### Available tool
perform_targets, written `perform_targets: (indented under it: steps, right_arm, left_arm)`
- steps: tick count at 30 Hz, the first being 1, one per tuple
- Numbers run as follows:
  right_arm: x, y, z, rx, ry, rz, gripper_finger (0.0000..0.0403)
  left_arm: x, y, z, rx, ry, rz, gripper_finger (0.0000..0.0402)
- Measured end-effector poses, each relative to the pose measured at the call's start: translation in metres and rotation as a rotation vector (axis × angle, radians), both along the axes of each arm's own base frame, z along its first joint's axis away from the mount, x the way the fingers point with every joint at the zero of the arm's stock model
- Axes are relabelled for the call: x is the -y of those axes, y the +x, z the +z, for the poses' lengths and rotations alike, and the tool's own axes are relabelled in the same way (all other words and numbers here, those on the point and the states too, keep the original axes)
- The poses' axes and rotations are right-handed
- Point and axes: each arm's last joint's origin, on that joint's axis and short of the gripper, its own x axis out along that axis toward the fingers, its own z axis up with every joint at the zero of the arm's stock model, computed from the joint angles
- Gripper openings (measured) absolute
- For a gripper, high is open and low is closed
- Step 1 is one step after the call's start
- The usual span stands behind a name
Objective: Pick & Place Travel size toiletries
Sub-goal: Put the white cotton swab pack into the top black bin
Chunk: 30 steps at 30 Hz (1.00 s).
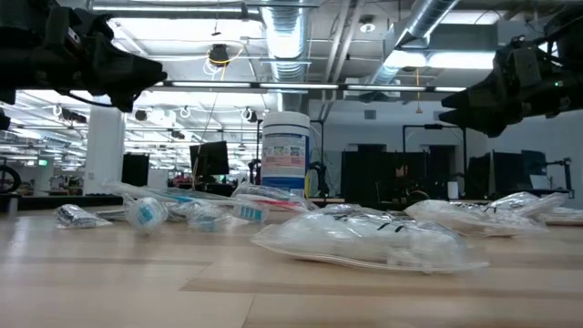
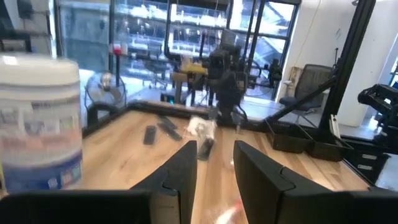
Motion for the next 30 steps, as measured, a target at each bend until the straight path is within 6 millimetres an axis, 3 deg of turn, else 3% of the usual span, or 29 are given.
perform_targets:
  steps: [4, 9, 13, 18, 24, 30]
  right_arm:
    - [0.0, 0.0, 0.0, 0.0, 0.0, 0.001, 0.0255]
    - [0.0, 0.0, 0.0, 0.0, 0.0, 0.0, 0.0255]
    - [0.0, 0.0, 0.0, 0.0, 0.0, 0.0, 0.0255]
    - [0.0, 0.0, 0.0, 0.0, 0.0, 0.001, 0.0255]
    - [0.0, 0.0, 0.0, 0.0, 0.0, 0.001, 0.0255]
    - [0.0, 0.0, 0.0, 0.0, 0.0, 0.001, 0.0255]
  left_arm:
    - [0.0, -0.004, 0.019, 0.204, 0.012, 0.02, 0.01]
    - [0.003, -0.016, 0.057, 0.554, 0.045, -0.009, 0.01]
    - [0.003, -0.004, 0.089, 0.529, 0.184, -0.051, 0.01]
    - [-0.003, 0.032, 0.127, 0.454, 0.289, -0.114, 0.01]
    - [-0.012, 0.069, 0.121, 0.323, 0.244, -0.119, 0.01]
    - [-0.012, 0.07, 0.121, 0.326, 0.221, -0.125, 0.01]
